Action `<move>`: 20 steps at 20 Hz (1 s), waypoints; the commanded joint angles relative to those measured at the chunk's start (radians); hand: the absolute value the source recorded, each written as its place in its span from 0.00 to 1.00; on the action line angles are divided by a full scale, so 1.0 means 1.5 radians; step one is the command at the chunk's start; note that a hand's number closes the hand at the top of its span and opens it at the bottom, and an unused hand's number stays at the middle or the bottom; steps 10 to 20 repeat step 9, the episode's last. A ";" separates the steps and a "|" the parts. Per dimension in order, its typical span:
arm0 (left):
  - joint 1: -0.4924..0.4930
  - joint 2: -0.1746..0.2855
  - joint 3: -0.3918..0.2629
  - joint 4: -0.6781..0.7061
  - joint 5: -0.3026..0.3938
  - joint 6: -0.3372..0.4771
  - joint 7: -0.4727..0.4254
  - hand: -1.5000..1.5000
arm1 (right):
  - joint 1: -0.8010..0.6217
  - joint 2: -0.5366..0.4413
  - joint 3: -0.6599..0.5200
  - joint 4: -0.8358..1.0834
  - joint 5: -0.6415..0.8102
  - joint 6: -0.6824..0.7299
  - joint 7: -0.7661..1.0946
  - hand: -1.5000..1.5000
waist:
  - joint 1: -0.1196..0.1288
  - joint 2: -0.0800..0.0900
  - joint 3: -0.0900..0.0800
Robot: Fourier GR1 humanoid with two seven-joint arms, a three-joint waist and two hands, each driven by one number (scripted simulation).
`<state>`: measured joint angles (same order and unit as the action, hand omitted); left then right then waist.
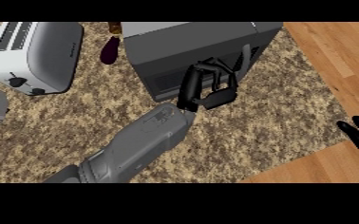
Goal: Pick up the milk, place it into the microwave and close the microwave
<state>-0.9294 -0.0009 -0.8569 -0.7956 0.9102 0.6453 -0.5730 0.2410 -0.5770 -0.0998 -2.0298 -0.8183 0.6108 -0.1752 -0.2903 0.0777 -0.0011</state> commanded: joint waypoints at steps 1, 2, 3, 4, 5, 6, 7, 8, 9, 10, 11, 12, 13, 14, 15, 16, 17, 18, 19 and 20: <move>-0.036 0.001 0.050 0.079 0.020 0.005 0.000 1.00 | 0.001 -0.005 -0.002 -0.008 -0.010 0.001 0.004 0.00 | -0.004 0.011 -0.001; -0.037 0.001 0.046 0.075 0.023 0.004 -0.001 1.00 | -0.002 -0.012 -0.002 -0.009 -0.010 0.002 0.009 0.00 | -0.005 0.013 -0.001; -0.041 0.001 0.045 0.074 0.026 0.005 -0.003 1.00 | 0.000 -0.009 0.005 -0.009 -0.011 0.005 0.009 0.00 | -0.006 0.012 0.000; -0.035 0.001 0.043 0.079 0.026 0.009 -0.010 1.00 | -0.007 -0.010 -0.001 -0.008 -0.014 0.001 0.007 0.00 | 0.000 0.014 -0.001; -0.031 0.001 0.040 0.079 0.027 0.002 -0.016 1.00 | -0.005 -0.015 -0.004 -0.017 -0.021 0.002 0.010 0.00 | -0.005 0.014 -0.002; -0.031 0.001 0.036 0.078 0.030 0.007 -0.018 1.00 | -0.007 -0.012 0.002 -0.015 -0.018 0.002 0.010 0.00 | -0.006 0.016 -0.001; -0.046 0.001 0.044 0.080 0.036 0.005 -0.011 1.00 | -0.003 -0.010 0.000 -0.012 -0.020 -0.002 0.011 0.00 | -0.004 0.013 0.000; -0.033 0.001 0.035 0.079 0.036 0.012 -0.021 1.00 | -0.006 -0.012 -0.001 -0.013 -0.022 -0.004 0.013 0.00 | -0.008 0.016 -0.001; -0.033 0.001 0.035 0.085 0.034 0.005 -0.027 1.00 | 0.003 -0.015 -0.002 -0.021 -0.025 -0.002 0.014 0.00 | -0.012 0.012 -0.001; -0.033 0.001 0.035 0.085 0.034 0.005 -0.027 1.00 | 0.003 -0.015 -0.002 -0.021 -0.025 -0.002 0.014 0.00 | -0.012 0.012 -0.001; -0.033 0.001 0.035 0.085 0.034 0.005 -0.027 1.00 | 0.003 -0.015 -0.002 -0.021 -0.025 -0.002 0.014 0.00 | -0.012 0.012 -0.001; -0.033 0.001 0.035 0.085 0.034 0.005 -0.027 1.00 | 0.003 -0.015 -0.002 -0.021 -0.025 -0.002 0.014 0.00 | -0.012 0.012 -0.001; -0.033 0.001 0.035 0.085 0.034 0.005 -0.027 1.00 | 0.003 -0.015 -0.002 -0.021 -0.025 -0.002 0.014 0.00 | -0.012 0.012 -0.001; -0.033 0.001 0.035 0.085 0.034 0.005 -0.027 1.00 | 0.003 -0.015 -0.002 -0.021 -0.025 -0.002 0.014 0.00 | -0.012 0.012 -0.001; -0.033 0.001 0.035 0.085 0.034 0.005 -0.027 1.00 | 0.003 -0.015 -0.002 -0.021 -0.025 -0.002 0.014 0.00 | -0.012 0.012 -0.001; -0.033 0.001 0.035 0.085 0.034 0.005 -0.027 1.00 | 0.003 -0.015 -0.002 -0.021 -0.025 -0.002 0.014 0.00 | -0.012 0.012 -0.001; -0.033 0.001 0.035 0.085 0.034 0.005 -0.027 1.00 | 0.003 -0.015 -0.002 -0.021 -0.025 -0.002 0.014 0.00 | -0.012 0.012 -0.001; -0.033 0.001 0.035 0.085 0.034 0.005 -0.027 1.00 | 0.003 -0.015 -0.002 -0.021 -0.025 -0.002 0.014 0.00 | -0.012 0.012 -0.001; -0.033 0.001 0.035 0.085 0.034 0.005 -0.027 1.00 | 0.003 -0.015 -0.002 -0.021 -0.025 -0.002 0.014 0.00 | -0.012 0.012 -0.001; -0.033 0.001 0.035 0.085 0.034 0.005 -0.027 1.00 | 0.003 -0.015 -0.002 -0.021 -0.025 -0.002 0.014 0.00 | -0.012 0.012 -0.001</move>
